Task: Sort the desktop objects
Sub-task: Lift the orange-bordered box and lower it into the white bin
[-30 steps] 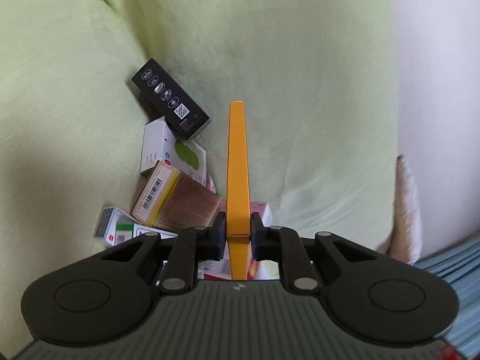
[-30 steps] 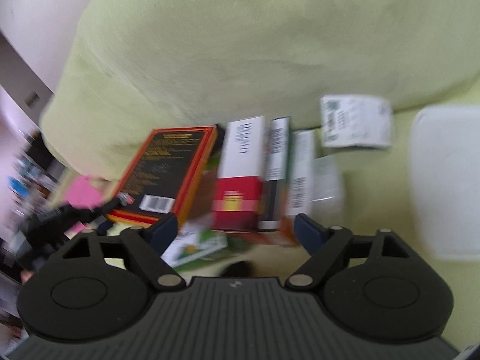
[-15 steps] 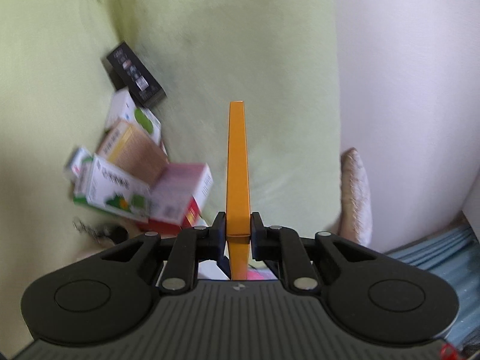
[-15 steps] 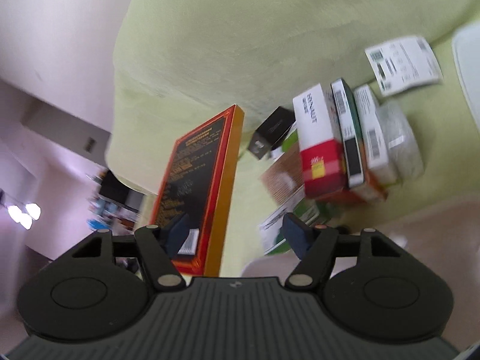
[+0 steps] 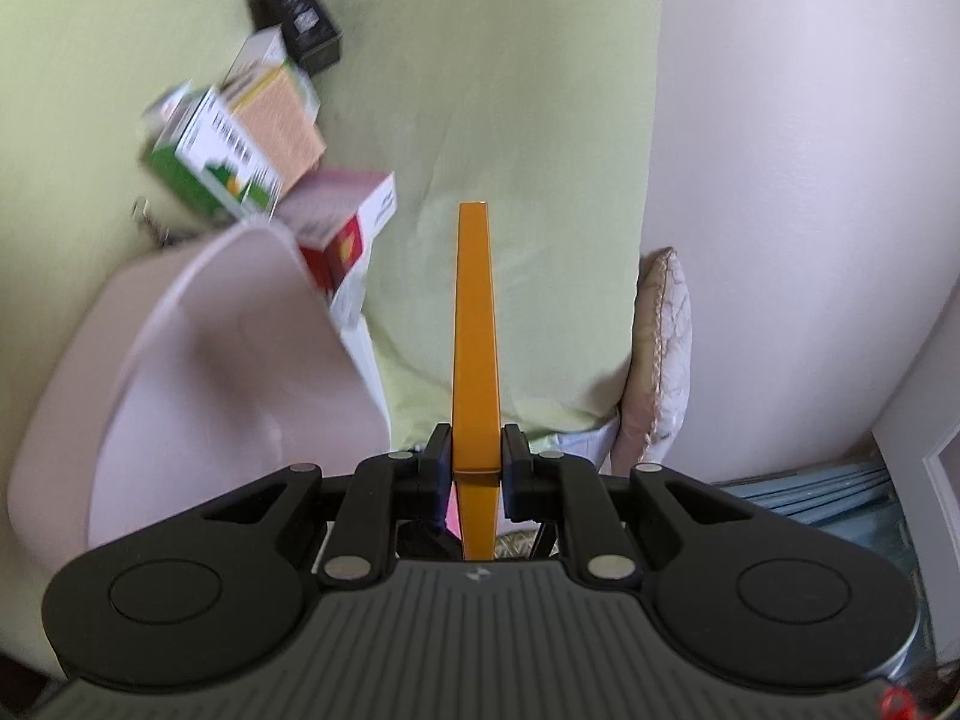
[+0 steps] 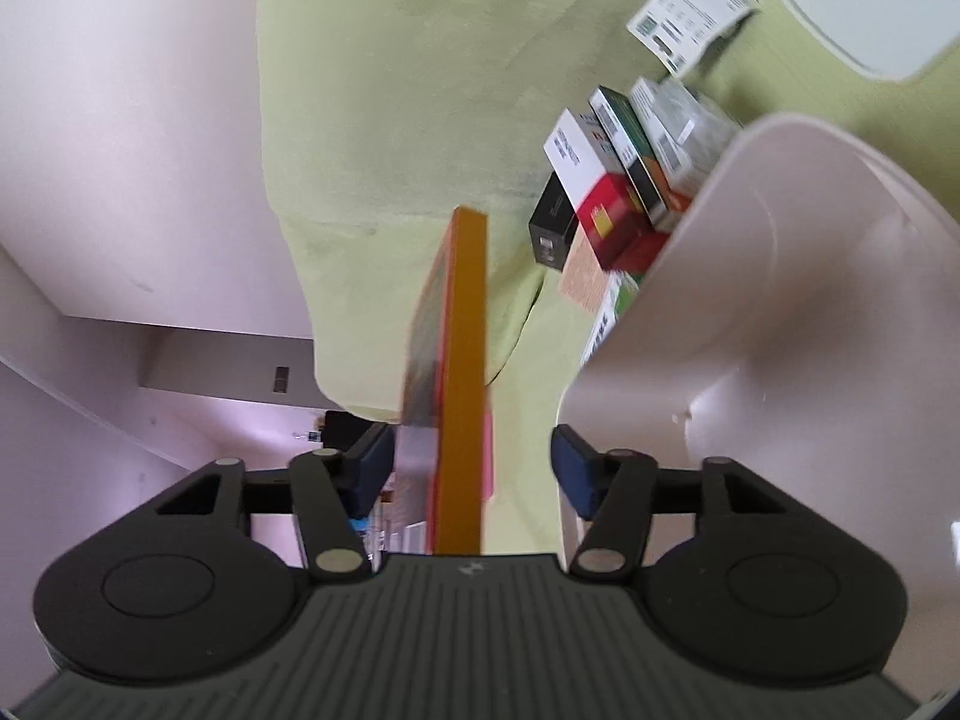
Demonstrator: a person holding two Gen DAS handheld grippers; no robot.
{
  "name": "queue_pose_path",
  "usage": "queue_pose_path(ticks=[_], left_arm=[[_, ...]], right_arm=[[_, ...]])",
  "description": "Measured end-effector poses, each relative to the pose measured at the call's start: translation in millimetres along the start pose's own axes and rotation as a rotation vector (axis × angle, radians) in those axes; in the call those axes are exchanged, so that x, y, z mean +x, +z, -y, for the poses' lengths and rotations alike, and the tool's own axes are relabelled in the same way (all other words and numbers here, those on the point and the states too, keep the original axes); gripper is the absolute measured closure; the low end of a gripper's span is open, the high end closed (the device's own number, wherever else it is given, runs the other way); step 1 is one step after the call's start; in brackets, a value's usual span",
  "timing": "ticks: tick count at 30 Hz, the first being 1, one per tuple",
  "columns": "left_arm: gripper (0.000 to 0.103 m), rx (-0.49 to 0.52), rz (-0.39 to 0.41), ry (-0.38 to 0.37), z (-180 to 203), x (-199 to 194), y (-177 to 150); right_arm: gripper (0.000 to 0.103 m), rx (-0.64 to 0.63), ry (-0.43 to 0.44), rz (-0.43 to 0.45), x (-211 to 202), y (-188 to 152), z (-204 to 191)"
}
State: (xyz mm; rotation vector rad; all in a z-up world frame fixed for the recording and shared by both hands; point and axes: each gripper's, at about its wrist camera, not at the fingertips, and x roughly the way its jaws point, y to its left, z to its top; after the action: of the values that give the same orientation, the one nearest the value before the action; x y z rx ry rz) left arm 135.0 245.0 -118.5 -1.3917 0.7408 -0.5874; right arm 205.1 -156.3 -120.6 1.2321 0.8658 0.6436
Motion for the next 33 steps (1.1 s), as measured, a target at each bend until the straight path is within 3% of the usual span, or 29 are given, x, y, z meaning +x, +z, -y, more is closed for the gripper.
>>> queue_pose_path(ticks=[2,7,13,17,23,33], left_arm=[[0.087,-0.003,-0.013,0.009,-2,-1,-11],[0.085,-0.003,-0.032,0.021,-5,-9,-31],[0.078,0.017,-0.074,0.097,-5,-13,-41],[0.061,0.033,-0.085,0.208,-6,-16,-41],[0.06,0.146,-0.084,0.414,5,-17,-36],[0.06,0.278,-0.078,0.566,16,-8,-44]], right_arm=[[0.066,-0.004,0.004,-0.009,-8,-7,1],[0.081,-0.029,-0.018,-0.025,-25,-20,-1],[0.085,-0.022,-0.029,-0.023,-35,-27,3],[0.087,-0.006,-0.058,-0.013,-39,-27,9],[0.088,-0.03,-0.182,-0.024,-34,-28,18],[0.088,-0.158,-0.455,-0.033,5,-32,26]])
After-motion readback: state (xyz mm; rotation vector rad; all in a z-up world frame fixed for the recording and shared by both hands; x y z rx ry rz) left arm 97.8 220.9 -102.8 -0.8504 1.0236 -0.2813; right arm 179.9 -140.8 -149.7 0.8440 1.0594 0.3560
